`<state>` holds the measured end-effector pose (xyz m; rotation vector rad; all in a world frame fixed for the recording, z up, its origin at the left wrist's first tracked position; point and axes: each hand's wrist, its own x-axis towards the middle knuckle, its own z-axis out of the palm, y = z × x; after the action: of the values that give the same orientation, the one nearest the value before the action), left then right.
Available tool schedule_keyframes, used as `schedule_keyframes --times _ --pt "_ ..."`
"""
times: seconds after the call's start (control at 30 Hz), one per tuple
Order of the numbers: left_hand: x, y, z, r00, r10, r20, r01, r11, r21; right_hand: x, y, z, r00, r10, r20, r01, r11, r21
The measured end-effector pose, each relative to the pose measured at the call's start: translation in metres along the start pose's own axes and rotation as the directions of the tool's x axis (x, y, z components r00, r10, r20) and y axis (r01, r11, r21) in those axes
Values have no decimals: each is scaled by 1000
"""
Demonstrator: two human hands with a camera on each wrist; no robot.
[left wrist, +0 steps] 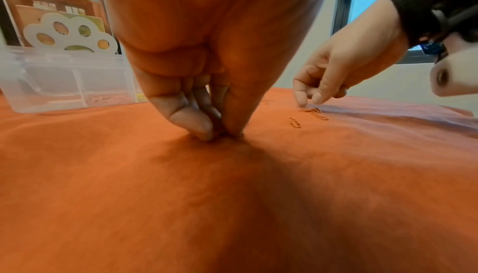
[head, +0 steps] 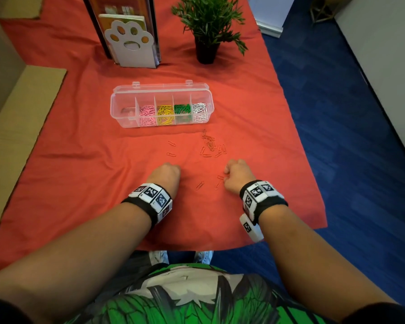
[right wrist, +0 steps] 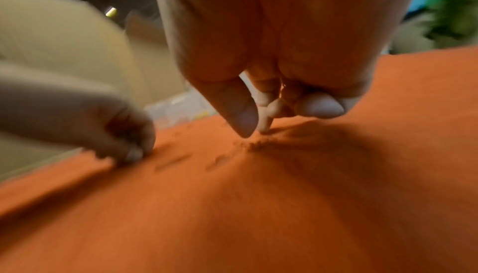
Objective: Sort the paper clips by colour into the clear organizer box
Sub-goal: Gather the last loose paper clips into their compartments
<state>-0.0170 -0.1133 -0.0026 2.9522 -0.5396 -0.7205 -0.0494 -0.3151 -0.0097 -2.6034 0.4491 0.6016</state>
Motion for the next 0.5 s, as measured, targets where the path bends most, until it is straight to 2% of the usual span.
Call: schedule_keyframes --times 0.13,0.23,0.3,0.4,0.47,0.5 --pt "1 -1 3 1000 18 -11 -18 1000 -4 -8 -1 14 994 -89 -62 80 988 -132" --pt "0 -1 4 1000 4 -6 -4 1000 -25 -8 -2 11 995 -92 -39 87 989 -117" --pt "0 -4 4 1000 -24 -21 20 990 -142 -6 -2 5 999 -50 -5 50 999 10" --pt "1 -10 -2 989 -105 -107 52 910 -410 -3 2 -6 999 21 36 -29 971 238" --pt "3 -12 -6 977 -172 -127 78 840 -537 -2 5 -12 999 32 19 -36 957 287" --pt "4 -13 -6 973 -205 -108 99 789 -607 -2 5 -14 1000 20 15 -23 969 247"
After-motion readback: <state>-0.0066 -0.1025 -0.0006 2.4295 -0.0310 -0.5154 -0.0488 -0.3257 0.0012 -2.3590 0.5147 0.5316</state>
